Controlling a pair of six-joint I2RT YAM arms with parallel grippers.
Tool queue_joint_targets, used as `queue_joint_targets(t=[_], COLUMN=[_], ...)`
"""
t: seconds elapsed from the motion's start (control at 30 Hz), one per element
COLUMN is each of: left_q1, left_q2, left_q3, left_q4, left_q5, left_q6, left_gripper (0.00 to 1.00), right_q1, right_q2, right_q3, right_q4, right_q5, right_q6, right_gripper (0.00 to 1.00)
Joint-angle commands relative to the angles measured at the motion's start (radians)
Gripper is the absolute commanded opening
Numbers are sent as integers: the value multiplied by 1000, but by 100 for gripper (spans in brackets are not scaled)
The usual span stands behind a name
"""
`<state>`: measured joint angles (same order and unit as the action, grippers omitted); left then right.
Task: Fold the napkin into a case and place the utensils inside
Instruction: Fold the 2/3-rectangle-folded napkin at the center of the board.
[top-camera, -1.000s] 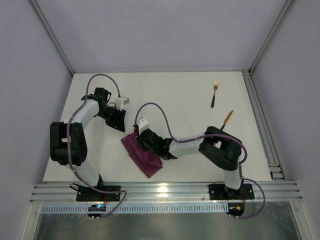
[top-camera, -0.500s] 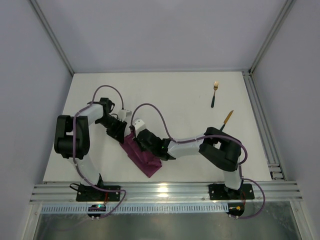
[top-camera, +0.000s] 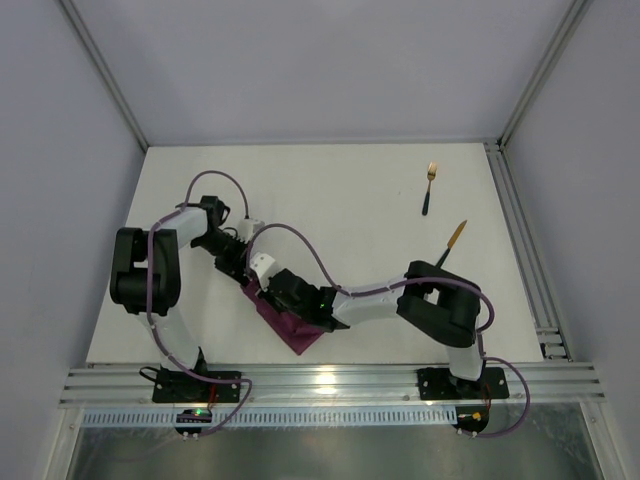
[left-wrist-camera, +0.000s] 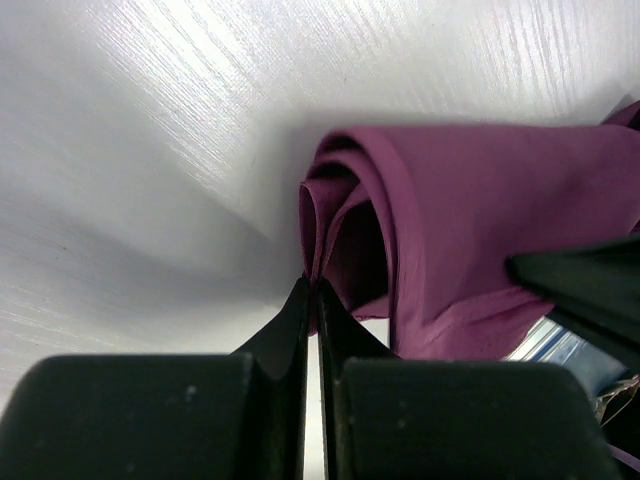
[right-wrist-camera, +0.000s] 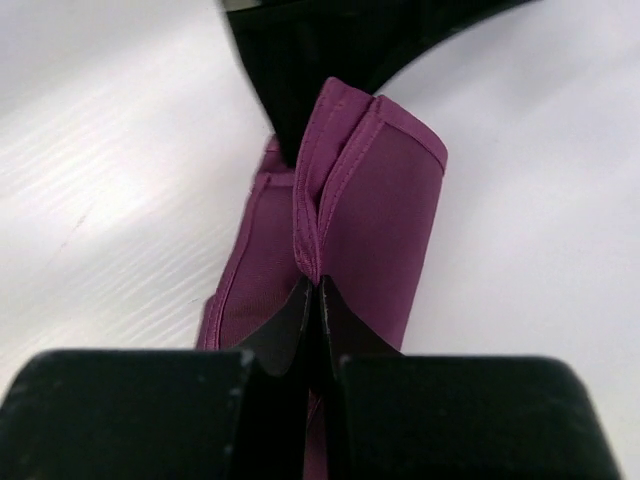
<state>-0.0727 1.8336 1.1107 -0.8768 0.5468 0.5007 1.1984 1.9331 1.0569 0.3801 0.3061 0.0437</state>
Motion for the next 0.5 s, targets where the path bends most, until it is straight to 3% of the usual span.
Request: queue_joint_targets(t=[0.0,0.47], left_q1=[-2,-2], left_q2=[6,4], left_q3=[-5,-6], left_q4=[27,29], left_q5=[38,42], left_q6=[-4,-7], left_gripper=[0,0], right_q1=[24,24], right_q2=[-29,41], right_q3=[-20,12], right_q4=[108,52], right_q5=[-62,-122], right_q6=[-79,-79], right_gripper=[5,8])
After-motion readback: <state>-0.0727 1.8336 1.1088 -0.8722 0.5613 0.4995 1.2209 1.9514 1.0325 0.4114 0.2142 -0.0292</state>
